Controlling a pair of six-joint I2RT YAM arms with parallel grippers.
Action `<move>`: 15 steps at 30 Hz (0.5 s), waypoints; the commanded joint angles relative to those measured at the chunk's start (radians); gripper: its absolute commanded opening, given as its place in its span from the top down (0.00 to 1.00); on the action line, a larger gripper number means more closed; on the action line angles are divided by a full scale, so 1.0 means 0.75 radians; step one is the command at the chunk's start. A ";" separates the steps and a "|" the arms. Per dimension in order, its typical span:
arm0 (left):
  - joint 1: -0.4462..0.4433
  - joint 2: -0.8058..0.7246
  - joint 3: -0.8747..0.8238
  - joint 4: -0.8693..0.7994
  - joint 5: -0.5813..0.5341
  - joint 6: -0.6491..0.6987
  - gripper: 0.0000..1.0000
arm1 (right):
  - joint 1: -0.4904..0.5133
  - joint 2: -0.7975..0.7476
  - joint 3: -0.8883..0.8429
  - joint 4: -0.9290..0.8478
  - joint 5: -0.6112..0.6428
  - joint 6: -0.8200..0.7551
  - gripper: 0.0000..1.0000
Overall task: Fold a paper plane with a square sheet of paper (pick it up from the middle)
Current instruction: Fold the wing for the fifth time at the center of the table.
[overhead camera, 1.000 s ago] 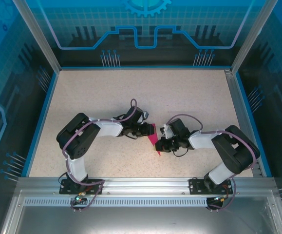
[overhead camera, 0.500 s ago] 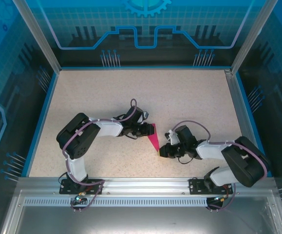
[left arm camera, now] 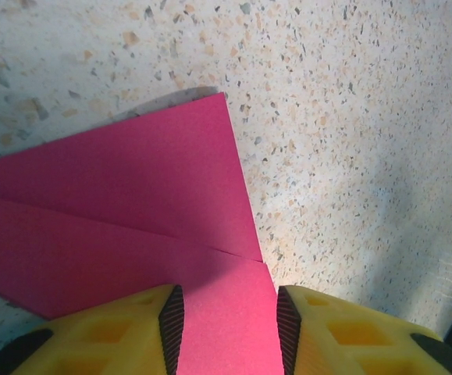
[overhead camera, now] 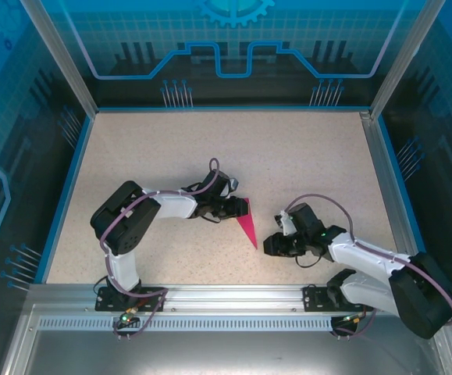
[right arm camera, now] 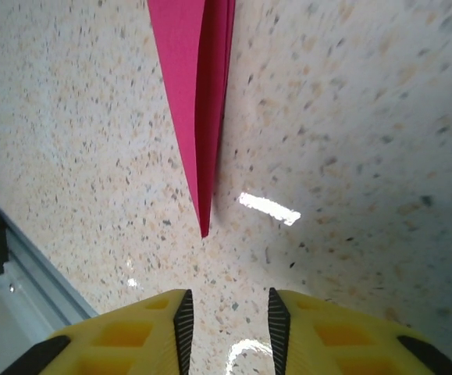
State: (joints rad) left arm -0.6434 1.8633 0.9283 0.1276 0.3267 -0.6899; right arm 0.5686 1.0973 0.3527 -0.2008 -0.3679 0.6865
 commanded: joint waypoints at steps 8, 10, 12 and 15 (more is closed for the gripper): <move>0.001 -0.074 0.065 -0.161 -0.077 0.019 0.45 | -0.016 0.104 0.106 -0.120 0.188 -0.038 0.58; 0.001 -0.113 0.071 -0.185 -0.089 0.026 0.43 | -0.024 0.116 0.104 -0.108 0.209 -0.031 0.58; -0.001 -0.152 0.087 -0.243 -0.115 0.028 0.41 | -0.035 0.128 0.104 -0.093 0.234 -0.020 0.57; -0.010 -0.208 0.115 -0.350 -0.200 0.027 0.37 | -0.071 0.153 0.115 -0.065 0.245 -0.010 0.57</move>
State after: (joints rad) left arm -0.6445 1.7702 0.9710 -0.0299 0.2516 -0.6781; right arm 0.5507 1.1904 0.4149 -0.2543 -0.2356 0.6727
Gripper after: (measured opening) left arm 0.617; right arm 0.432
